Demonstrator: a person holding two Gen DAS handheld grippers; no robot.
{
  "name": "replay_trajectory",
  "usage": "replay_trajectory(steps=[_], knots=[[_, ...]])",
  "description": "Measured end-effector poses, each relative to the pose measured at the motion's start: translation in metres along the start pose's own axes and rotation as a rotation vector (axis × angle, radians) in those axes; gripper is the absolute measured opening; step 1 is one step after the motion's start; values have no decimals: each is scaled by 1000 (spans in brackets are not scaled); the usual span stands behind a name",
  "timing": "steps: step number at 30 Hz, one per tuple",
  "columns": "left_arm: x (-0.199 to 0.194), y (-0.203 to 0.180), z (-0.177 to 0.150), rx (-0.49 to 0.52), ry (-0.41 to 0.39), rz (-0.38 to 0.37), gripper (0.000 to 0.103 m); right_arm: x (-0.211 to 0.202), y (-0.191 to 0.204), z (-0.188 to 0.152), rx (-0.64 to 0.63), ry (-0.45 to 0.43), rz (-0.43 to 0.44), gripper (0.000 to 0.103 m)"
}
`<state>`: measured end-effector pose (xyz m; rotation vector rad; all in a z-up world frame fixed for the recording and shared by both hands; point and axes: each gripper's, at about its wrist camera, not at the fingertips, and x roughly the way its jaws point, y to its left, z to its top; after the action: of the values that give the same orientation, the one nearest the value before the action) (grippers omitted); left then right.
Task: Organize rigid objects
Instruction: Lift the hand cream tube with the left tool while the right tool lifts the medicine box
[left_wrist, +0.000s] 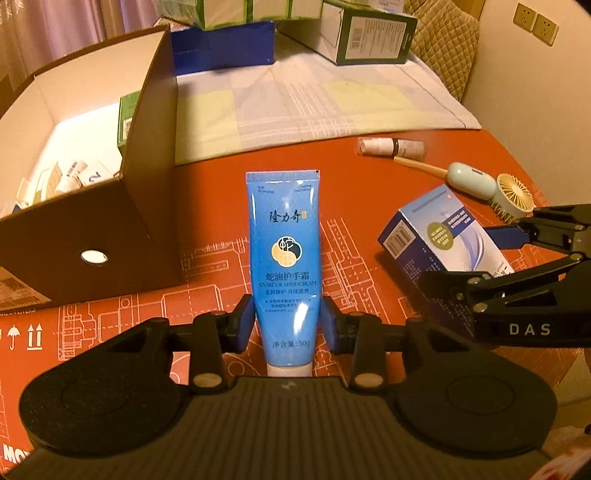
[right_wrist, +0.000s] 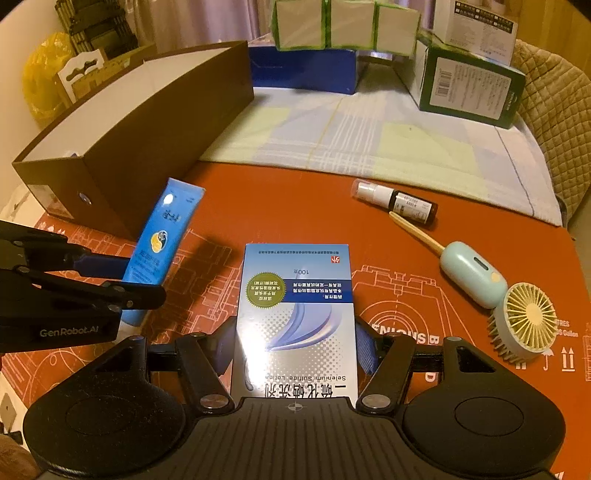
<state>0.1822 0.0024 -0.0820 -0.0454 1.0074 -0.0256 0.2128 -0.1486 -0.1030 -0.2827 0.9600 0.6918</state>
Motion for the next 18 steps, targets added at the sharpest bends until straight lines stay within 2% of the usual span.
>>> replay_trajectory(steps=[18], knots=[[-14,-6,18,-1,-82,11,33,-5,-3,7,-1,-33,5,61]])
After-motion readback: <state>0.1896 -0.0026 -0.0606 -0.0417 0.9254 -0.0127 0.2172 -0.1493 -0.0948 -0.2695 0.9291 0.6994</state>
